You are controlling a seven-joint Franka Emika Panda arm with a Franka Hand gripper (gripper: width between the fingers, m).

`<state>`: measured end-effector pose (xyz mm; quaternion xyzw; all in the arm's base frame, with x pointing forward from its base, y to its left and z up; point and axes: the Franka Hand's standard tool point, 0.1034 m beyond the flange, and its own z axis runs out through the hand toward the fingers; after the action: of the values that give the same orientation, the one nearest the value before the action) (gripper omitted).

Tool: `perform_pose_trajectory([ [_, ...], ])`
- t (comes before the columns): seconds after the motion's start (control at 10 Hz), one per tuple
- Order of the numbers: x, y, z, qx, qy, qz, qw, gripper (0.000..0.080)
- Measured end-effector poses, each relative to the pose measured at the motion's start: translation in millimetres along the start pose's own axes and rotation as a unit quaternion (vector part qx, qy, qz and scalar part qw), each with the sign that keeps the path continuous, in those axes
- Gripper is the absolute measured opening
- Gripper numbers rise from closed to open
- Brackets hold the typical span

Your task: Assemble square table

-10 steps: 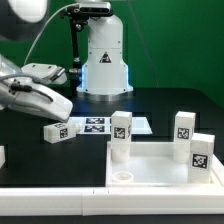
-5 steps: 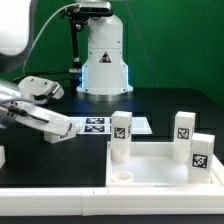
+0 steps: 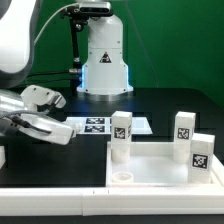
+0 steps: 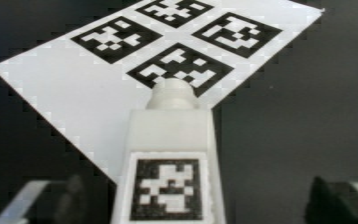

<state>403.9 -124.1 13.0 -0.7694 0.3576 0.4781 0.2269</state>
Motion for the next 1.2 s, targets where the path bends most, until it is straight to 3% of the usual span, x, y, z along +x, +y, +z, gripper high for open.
perform_pose_trajectory([
  [0.2,0.2,0.2,0.4,0.000,0.000,0.000,1.000,0.0280],
  [0.4,-1.8,-1.9,-2.0,-0.002,0.000,-0.002,1.000,0.0282],
  [0.5,-14.3,-13.5,-19.4,-0.009,0.009,-0.021,1.000,0.0282],
  [0.7,-40.8,-45.6,-69.4,0.011,0.073,-0.084,0.994,0.0282],
  [0.8,-39.1,-57.5,-86.5,0.015,0.160,-0.123,0.979,0.0282],
  [1.0,-43.1,-54.8,-80.4,0.018,0.234,-0.129,0.963,0.0284],
  [1.1,-40.6,-55.7,-82.5,0.018,0.251,-0.129,0.959,0.0284],
  [1.2,-37.3,-67.4,-94.3,0.014,0.300,-0.142,0.943,0.0284],
])
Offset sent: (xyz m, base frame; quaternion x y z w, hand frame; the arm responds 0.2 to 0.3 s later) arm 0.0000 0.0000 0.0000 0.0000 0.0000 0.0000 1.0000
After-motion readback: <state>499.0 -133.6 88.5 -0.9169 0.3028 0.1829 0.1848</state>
